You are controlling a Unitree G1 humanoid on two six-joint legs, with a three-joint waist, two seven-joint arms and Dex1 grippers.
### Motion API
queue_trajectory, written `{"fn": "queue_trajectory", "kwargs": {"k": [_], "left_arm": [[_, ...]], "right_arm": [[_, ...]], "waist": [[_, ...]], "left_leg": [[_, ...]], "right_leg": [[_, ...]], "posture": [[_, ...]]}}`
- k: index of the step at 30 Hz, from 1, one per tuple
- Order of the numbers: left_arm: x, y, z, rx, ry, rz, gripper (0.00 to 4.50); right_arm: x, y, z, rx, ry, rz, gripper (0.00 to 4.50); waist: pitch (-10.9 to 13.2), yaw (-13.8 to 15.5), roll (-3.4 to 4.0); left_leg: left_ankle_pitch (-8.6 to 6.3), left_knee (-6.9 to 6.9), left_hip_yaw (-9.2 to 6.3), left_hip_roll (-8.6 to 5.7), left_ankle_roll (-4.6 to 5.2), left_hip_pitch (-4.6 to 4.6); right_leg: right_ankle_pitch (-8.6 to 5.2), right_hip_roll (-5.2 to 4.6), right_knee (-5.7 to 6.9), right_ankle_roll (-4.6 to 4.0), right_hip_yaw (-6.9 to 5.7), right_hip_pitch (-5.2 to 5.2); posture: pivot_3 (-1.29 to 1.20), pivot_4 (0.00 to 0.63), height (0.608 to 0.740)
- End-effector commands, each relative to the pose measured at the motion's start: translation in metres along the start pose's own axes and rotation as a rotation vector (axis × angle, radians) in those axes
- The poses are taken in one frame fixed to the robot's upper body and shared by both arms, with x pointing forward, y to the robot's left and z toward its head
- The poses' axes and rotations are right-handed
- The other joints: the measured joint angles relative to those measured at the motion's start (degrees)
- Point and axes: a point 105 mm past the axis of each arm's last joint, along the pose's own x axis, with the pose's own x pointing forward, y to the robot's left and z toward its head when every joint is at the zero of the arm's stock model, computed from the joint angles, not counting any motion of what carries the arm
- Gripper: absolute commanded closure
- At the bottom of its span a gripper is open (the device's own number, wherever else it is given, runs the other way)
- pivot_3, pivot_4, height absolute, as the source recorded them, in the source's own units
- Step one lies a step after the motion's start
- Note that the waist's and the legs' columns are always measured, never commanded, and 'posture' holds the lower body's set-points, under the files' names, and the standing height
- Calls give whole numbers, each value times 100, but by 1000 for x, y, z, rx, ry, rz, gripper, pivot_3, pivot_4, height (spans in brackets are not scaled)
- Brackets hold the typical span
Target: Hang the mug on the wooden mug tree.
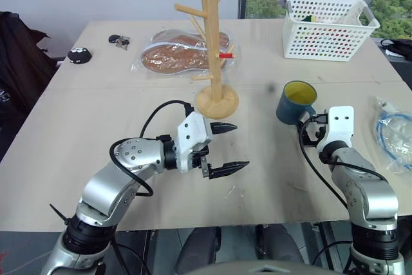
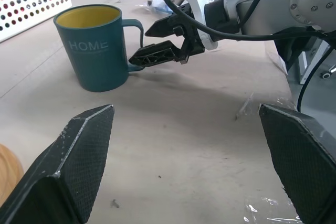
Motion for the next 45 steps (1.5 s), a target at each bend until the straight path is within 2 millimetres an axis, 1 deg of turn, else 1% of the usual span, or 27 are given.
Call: {"fn": "queue_trajectory", "kwargs": {"k": [1, 2, 4, 5, 7, 20, 26, 27, 29, 32, 35, 36, 37, 39, 41, 45], "left_arm": [[1, 4, 13, 63, -26, 44, 0], [1, 7, 14, 73, -32, 67, 0], [3, 14, 15, 107, -35, 127, 0], [3, 19, 14, 117, -28, 161, 0], [4, 21, 11, 112, -20, 181, 0], [6, 20, 7, 98, -21, 186, 0], [4, 19, 5, 96, -12, 187, 0], [4, 19, 5, 95, -12, 188, 0], [4, 19, 4, 94, -11, 187, 0], [3, 18, 4, 91, -10, 189, 0], [2, 19, 2, 84, -10, 208, 0], [2, 20, 2, 75, -19, 222, 0], [0, 24, 3, 48, -53, 264, 0], [-6, 33, 6, 24, -121, 359, 0], [-13, 38, 9, -39, -213, 437, 0], [-23, 39, 17, -71, -350, 556, 0]], "right_arm": [[1, 2, 18, -15, -78, 3, 1419], [2, 2, 17, -15, -78, 3, 1850], [3, 2, 17, -16, -79, 6, 2892], [3, 2, 17, -16, -79, 7, 3338], [4, 2, 18, -20, -81, 10, 3338], [9, 0, 18, -30, -79, 13, 3338], [12, 1, 14, -34, -65, 11, 3338], [12, 1, 14, -34, -65, 10, 3876], [13, 1, 12, -38, -57, 9, 4464], [13, 1, 11, -40, -53, 9, 4464], [13, 2, 14, -47, -59, 36, 4464], [13, 3, 17, -58, -62, 55, 4464], [14, 3, 24, -100, -86, 99, 4464], [15, 4, 44, -205, -143, 196, 4464], [15, 7, 65, -340, -197, 309, 4464], [15, 22, 105, -613, -284, 539, 4464]], "waist": [[0, -49, 0], [0, -51, 1], [0, -50, 1], [0, -50, 1], [0, -48, 1], [0, -49, 1], [0, -50, 1], [0, -49, 1], [-1, -49, 1], [-1, -50, 1], [-1, -50, 2], [-1, -50, 2], [0, -50, 4], [1, -50, 5], [3, -50, 6], [4, -77, 6]], "left_leg": [[0, 0, 0, 0, 0, 1], [0, 0, 0, 0, 0, 2], [0, -1, 0, 0, 0, 3], [0, -1, 0, 0, 0, 3], [0, -1, 1, -3, 0, 3], [0, -1, 1, -3, 0, 4], [0, -1, 1, -3, 0, 4], [0, -1, 1, -4, 0, 4], [0, -1, 2, -3, 0, 4], [0, -1, 2, -3, 0, 5], [0, -1, 2, -3, 0, 5], [0, -1, 2, -3, 0, 5], [0, -1, 2, -3, 0, 5], [0, 1, 8, -4, 1, 5], [-1, 5, 13, -4, 2, 4], [-1, -1, 18, -1, 2, 12]], "right_leg": [[0, 0, 0, 0, 0, 0], [0, 0, 2, 0, 1, 0], [0, 1, 3, 0, 0, 0], [0, 1, 3, 0, 0, 0], [0, 1, 4, 0, 1, 0], [1, 1, 4, 0, 2, 0], [1, 1, 4, 0, 3, 0], [1, 1, 4, 0, 3, 0], [1, 1, 4, 0, 3, 0], [1, 1, 5, 0, 4, 0], [1, 0, 5, 0, 4, 0], [1, 1, 5, 0, 4, 0], [1, 0, 5, 0, 4, 0], [1, -3, 5, 1, 9, 0], [2, -5, 2, 2, 13, 1], [2, -1, 3, 1, 14, 2]], "posture": [[0, 150, 740], [0, 150, 740], [0, 150, 740], [0, 150, 740], [0, 150, 740], [0, 150, 740], [0, 150, 740], [0, 150, 740], [0, 150, 740], [0, 150, 740], [0, 150, 740], [0, 150, 740], [0, 150, 740], [0, 150, 740], [0, 150, 740], [0, 150, 740]]}}
